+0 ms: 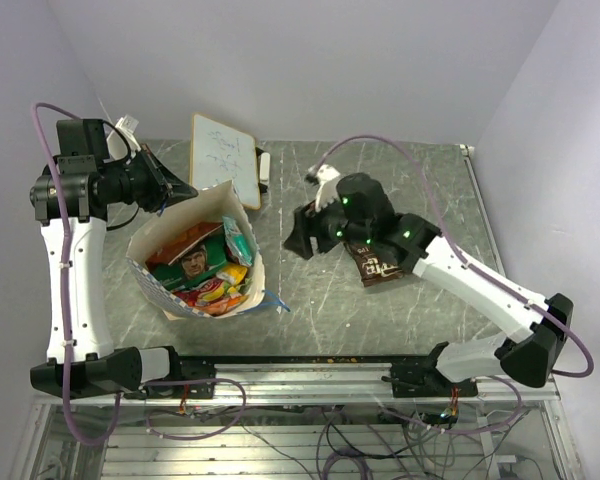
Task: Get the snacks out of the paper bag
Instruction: Place the snack at the center of the board, then take out the snack from the paper bag.
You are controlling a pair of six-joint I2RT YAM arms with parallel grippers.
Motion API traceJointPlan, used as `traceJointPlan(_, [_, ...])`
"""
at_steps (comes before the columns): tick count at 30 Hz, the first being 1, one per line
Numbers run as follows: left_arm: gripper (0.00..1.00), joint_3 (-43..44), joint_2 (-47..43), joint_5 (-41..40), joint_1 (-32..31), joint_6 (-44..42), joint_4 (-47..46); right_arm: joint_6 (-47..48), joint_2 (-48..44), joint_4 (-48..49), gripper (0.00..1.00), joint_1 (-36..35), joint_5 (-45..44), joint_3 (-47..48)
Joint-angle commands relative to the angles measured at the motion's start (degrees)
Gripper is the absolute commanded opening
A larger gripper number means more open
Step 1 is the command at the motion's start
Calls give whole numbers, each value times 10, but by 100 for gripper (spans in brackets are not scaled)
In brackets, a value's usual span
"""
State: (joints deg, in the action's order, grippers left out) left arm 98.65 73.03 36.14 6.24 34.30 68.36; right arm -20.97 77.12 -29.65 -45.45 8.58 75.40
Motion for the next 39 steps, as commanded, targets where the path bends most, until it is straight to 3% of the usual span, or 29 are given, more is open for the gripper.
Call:
traceJointPlan(1, [7,20,-7,35,4,26,-33,154,-12,83,62,-90,6,18])
traceJointPlan(4, [7,16,-13,40,4,27,-32,285,9,107,59,-122,66,42])
traceJointPlan(7, [7,11,-22,35,4,23,-25,483,33,116,58,-153,132,54])
traceJointPlan(10, [7,7,-29,36,4,27,-26,674,54,148,65,-171,161,46])
traceJointPlan(16, [7,31,-33,34,4,26,-19,818,156,198,69,-171,148,97])
traceJointPlan(26, [7,63,-42,40,4,30,-15,912,314,200,62,-172,112,179])
traceJointPlan(39, [7,74,-33,26,4,15,9,921,421,256,56,-175,71,210])
